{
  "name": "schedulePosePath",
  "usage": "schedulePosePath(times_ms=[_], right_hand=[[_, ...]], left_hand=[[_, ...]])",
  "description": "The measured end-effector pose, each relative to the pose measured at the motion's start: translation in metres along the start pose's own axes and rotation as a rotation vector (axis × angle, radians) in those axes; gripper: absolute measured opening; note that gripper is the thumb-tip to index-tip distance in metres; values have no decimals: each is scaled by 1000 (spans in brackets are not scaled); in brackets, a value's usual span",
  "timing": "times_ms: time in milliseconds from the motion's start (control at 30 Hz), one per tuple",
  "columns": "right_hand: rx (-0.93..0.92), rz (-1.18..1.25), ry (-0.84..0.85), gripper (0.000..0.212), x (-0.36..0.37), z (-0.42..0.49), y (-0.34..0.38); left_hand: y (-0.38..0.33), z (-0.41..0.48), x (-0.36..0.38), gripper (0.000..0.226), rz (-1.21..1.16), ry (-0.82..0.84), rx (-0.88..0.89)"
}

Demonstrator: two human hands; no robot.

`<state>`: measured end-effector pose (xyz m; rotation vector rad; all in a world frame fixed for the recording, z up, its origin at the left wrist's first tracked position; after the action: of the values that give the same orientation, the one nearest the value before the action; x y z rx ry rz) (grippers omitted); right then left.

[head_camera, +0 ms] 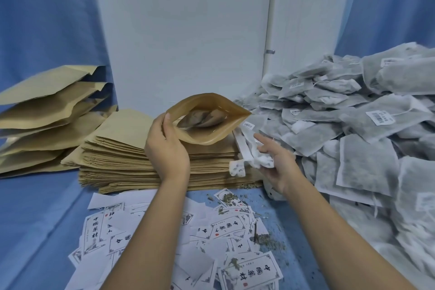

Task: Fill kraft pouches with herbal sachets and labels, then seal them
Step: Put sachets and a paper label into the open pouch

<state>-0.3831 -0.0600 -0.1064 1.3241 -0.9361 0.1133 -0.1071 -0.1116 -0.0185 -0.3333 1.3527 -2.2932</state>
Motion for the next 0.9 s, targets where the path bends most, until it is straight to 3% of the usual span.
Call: schedulePosePath(times_ms=[167,233,333,467,633,800,900], right_hand=[[33,-78,177,41,20,-11,-3],[136,-89,239,35,27,-17,-14],[327,25,401,31,48,-36,-27],[290,55,528,32,79,-43,-9],[104,-356,336,33,81,-27,12],[45,-152,188,14,99,-20,17],[31,-24,50,20,107,-8,10]], left_hand=[[-15,-4,-4,30,-1,-38,113],[-19,-5,0,30,5,-20,161],[-22,-6,11,28,33,68,253],[-13,-14,23,32,108,183,323],[-3,-21,22,31,94,215,255],[-11,-36,19,32,150,232,339],[-20,-46,12,29,141,199,400]])
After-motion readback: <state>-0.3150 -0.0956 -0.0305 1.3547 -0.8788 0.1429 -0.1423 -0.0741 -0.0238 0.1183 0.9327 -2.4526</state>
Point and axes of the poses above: each hand's wrist, its own z-axis towards the middle knuckle, its own x-axis out of the palm, y = z × x, the point moved 10 cm from there along z, towards the middle knuckle, and after that the axes turned 15 degrees about z, right-handed, at the moved point
